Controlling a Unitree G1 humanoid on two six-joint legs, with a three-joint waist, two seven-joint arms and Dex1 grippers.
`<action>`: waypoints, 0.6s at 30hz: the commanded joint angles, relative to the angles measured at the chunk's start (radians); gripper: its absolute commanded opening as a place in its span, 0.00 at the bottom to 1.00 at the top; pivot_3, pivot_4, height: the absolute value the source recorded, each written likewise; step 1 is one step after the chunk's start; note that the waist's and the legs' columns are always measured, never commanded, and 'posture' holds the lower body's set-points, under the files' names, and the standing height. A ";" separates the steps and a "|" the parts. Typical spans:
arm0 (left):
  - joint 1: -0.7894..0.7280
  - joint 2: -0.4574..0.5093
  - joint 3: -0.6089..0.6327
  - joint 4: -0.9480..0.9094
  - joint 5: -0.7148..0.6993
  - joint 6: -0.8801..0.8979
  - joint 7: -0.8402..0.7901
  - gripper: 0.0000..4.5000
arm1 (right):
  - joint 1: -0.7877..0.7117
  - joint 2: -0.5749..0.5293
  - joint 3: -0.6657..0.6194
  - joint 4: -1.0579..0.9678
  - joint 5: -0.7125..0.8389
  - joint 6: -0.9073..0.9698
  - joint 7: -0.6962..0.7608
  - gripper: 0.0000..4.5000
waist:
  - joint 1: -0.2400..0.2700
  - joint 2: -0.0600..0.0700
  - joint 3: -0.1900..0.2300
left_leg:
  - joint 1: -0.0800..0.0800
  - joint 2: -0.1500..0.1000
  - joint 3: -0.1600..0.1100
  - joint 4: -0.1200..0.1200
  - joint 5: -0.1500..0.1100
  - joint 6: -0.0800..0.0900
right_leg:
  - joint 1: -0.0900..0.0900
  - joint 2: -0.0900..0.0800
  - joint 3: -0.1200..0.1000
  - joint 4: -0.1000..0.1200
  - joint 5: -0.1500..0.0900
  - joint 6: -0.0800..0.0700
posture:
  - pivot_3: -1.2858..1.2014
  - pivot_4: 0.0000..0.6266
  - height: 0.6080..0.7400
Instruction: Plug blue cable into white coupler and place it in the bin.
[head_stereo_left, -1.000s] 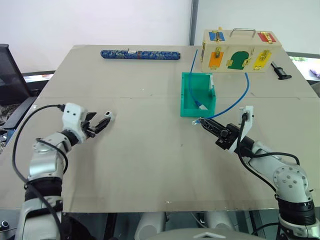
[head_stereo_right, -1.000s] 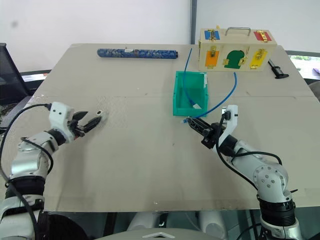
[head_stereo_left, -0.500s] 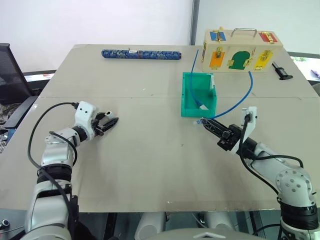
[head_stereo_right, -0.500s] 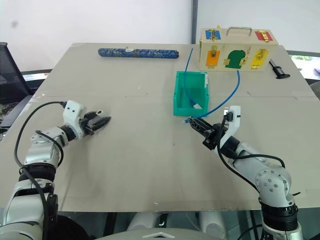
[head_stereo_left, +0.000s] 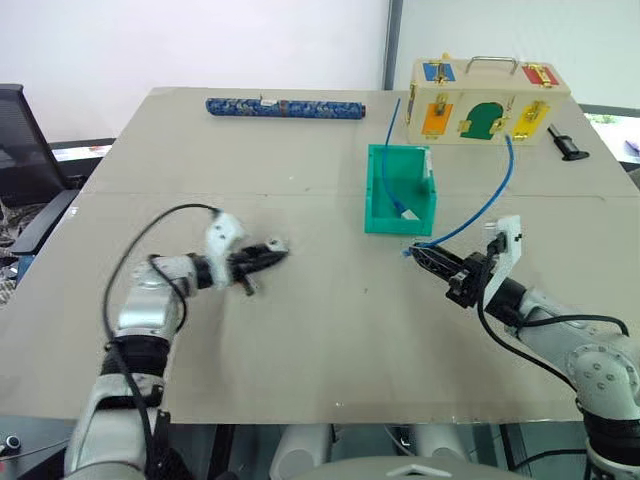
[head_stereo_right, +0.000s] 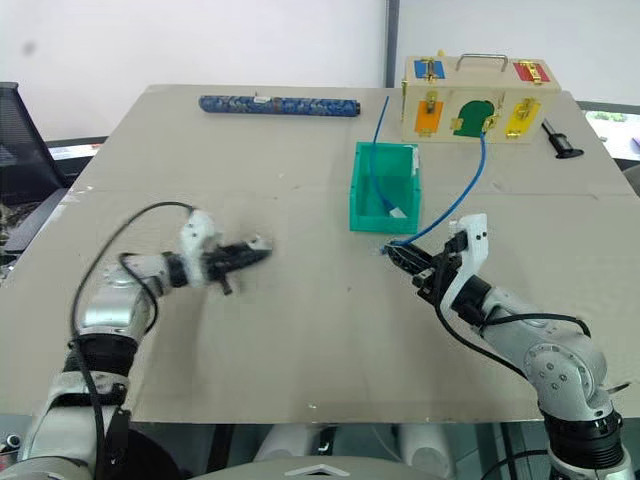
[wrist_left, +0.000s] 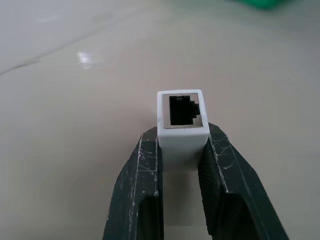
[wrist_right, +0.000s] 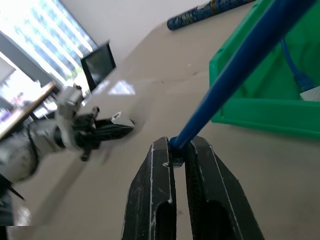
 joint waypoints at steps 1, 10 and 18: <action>-0.002 -0.012 -0.087 -0.172 0.006 0.068 -0.021 0.08 | -0.029 -0.044 0.027 -0.051 -0.074 -0.031 0.080 0.00 | -0.002 0.000 0.000 | 0.000 0.000 0.000 0.000 0.000 0.000 | 0.000 0.000 0.000 0.000 0.000 0.000 | 0.52 0.24 0.99; -0.108 -0.090 -0.266 -0.143 0.125 0.005 -0.028 0.08 | -0.203 -0.154 0.165 0.002 -0.274 -0.060 0.302 0.00 | -0.005 0.000 0.000 | 0.001 0.000 0.006 0.001 0.000 0.000 | 0.000 0.003 0.000 0.000 0.000 0.000 | 0.52 0.24 0.99; -0.138 -0.138 -0.332 -0.008 0.176 -0.106 -0.076 0.08 | -0.362 -0.141 0.311 0.149 -0.460 -0.105 0.442 0.00 | 0.003 0.000 0.000 | 0.000 -0.001 0.006 0.001 0.000 0.000 | 0.000 0.002 0.000 0.000 0.000 0.000 | 0.52 0.24 0.99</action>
